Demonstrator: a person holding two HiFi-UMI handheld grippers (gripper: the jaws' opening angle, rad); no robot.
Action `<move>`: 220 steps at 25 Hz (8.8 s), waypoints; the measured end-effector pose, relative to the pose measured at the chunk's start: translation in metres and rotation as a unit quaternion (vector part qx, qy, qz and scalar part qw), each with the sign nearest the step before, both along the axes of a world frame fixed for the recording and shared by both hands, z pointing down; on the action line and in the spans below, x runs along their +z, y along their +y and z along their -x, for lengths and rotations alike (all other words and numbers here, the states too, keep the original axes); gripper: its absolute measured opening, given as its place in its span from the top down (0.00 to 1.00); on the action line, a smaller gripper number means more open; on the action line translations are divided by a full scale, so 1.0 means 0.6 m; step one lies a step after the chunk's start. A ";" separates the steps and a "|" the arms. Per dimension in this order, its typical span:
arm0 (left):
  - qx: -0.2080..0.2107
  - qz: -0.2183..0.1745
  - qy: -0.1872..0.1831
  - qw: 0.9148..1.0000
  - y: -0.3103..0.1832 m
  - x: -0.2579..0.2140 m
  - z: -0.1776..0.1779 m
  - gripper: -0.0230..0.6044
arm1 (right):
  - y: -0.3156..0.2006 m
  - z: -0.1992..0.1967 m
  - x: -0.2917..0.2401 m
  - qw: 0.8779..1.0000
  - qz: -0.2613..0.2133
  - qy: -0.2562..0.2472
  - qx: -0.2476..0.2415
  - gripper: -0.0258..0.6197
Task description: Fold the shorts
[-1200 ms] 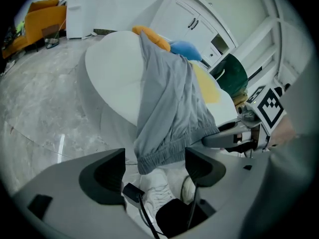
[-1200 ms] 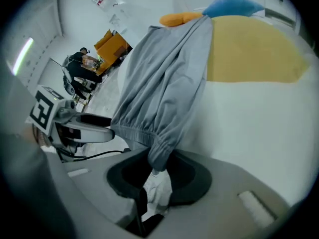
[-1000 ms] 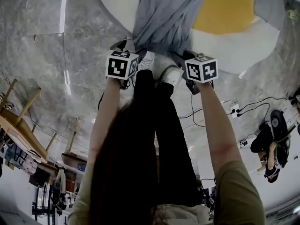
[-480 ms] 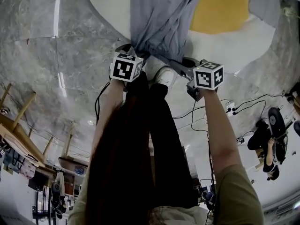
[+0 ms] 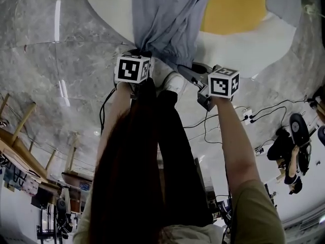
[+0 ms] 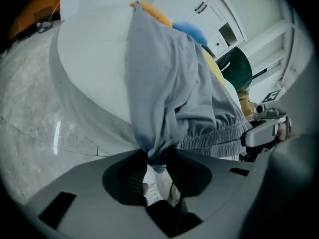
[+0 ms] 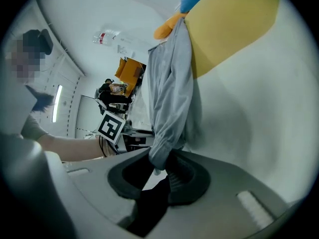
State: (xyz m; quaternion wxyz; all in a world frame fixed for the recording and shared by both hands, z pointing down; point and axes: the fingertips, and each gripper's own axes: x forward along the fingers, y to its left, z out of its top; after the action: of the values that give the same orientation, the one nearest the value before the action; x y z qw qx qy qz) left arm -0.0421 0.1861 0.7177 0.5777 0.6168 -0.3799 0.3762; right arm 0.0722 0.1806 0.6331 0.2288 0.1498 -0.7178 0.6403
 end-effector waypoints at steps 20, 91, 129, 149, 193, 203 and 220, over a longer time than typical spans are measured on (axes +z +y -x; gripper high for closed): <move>0.041 0.046 0.092 0.994 0.176 -0.167 -0.052 0.91 | 0.136 -0.065 -0.088 0.996 0.078 0.047 0.003 0.85; 0.216 -0.249 -0.057 0.942 -0.551 -0.187 0.036 0.40 | -0.409 0.078 -0.086 0.911 -0.276 0.125 -0.279 0.45; 0.099 -0.172 0.036 0.980 -0.236 -0.194 -0.003 0.40 | -0.405 0.104 0.005 0.720 -0.299 0.238 -0.579 0.93; 0.139 -0.132 0.030 0.981 -0.185 -0.181 -0.020 0.40 | -0.543 0.239 -0.084 0.885 -0.263 0.174 -0.342 0.49; 0.044 -0.132 -0.136 0.981 -0.157 -0.107 0.098 0.50 | -0.196 -0.109 0.007 0.940 -0.159 0.285 -0.104 0.52; 0.082 -0.120 -0.172 0.974 -0.180 -0.064 0.095 0.80 | -0.223 -0.117 0.065 0.890 -0.190 0.405 -0.088 0.65; 0.152 -0.193 -0.052 0.968 -0.206 -0.174 0.091 0.91 | -0.228 -0.143 -0.012 0.892 -0.279 0.284 -0.216 0.93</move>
State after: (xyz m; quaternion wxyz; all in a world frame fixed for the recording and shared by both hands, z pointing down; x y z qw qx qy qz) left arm -0.0964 0.0625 0.6135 0.3632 0.7464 -0.3768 0.4111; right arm 0.1582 0.0441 0.6259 0.5046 0.2238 -0.7858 0.2789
